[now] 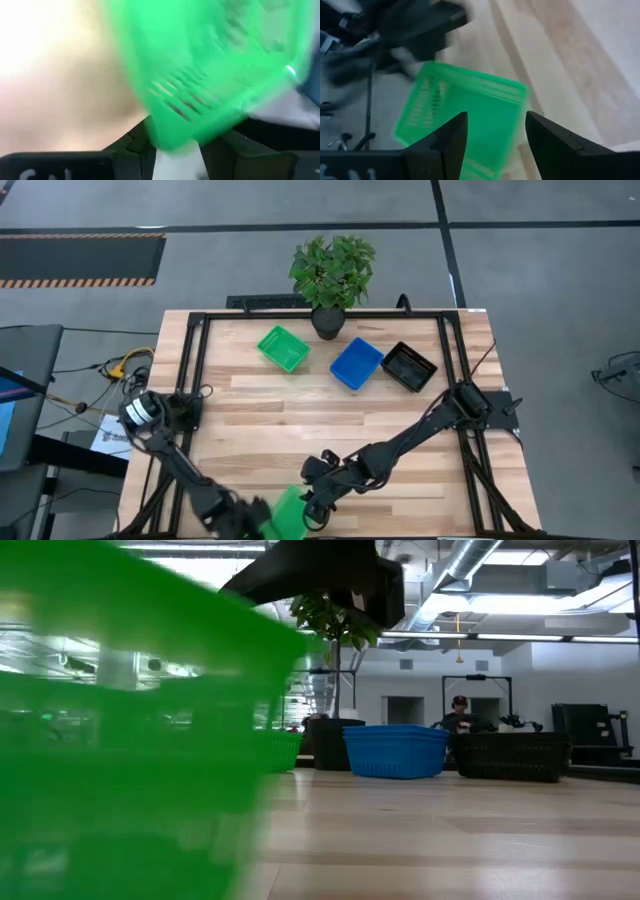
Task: Stack baskets by color
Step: Stack the bottom green basket on the top green basket
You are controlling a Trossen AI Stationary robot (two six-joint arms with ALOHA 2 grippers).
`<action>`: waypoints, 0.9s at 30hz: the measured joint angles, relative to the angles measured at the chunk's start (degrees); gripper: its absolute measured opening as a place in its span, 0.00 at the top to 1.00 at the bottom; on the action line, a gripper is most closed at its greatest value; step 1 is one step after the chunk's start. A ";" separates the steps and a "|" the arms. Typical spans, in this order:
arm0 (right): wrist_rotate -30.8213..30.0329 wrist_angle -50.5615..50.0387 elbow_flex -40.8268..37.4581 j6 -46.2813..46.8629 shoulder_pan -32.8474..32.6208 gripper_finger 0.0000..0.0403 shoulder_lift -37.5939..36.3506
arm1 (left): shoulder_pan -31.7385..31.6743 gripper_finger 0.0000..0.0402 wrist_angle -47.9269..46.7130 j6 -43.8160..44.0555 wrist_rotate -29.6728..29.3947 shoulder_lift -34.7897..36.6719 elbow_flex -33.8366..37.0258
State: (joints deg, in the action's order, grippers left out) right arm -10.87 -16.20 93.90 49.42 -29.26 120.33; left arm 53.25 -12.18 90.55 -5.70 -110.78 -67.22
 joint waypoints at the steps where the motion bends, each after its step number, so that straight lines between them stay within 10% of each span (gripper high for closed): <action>1: 0.41 -0.08 0.00 0.15 -0.17 0.45 0.00 | -1.25 0.71 -2.38 -0.40 -1.03 0.00 0.04; 13: -3.06 -17.75 -0.04 1.64 -0.27 0.45 -7.91 | -14.11 0.71 -5.49 -7.64 -2.36 0.02 0.02; 20: -6.01 -43.30 0.01 32.03 -2.44 0.45 -13.56 | -16.35 0.71 0.30 -7.35 -3.98 0.04 0.02; 27: -5.58 -44.65 0.01 56.12 -11.90 0.45 -9.15 | -16.28 0.71 4.53 -6.85 -5.15 0.07 0.02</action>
State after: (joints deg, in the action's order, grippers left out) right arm -16.45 -60.85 93.91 105.54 -41.17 111.19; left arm 36.97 -7.65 83.70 -10.85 -110.72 -67.20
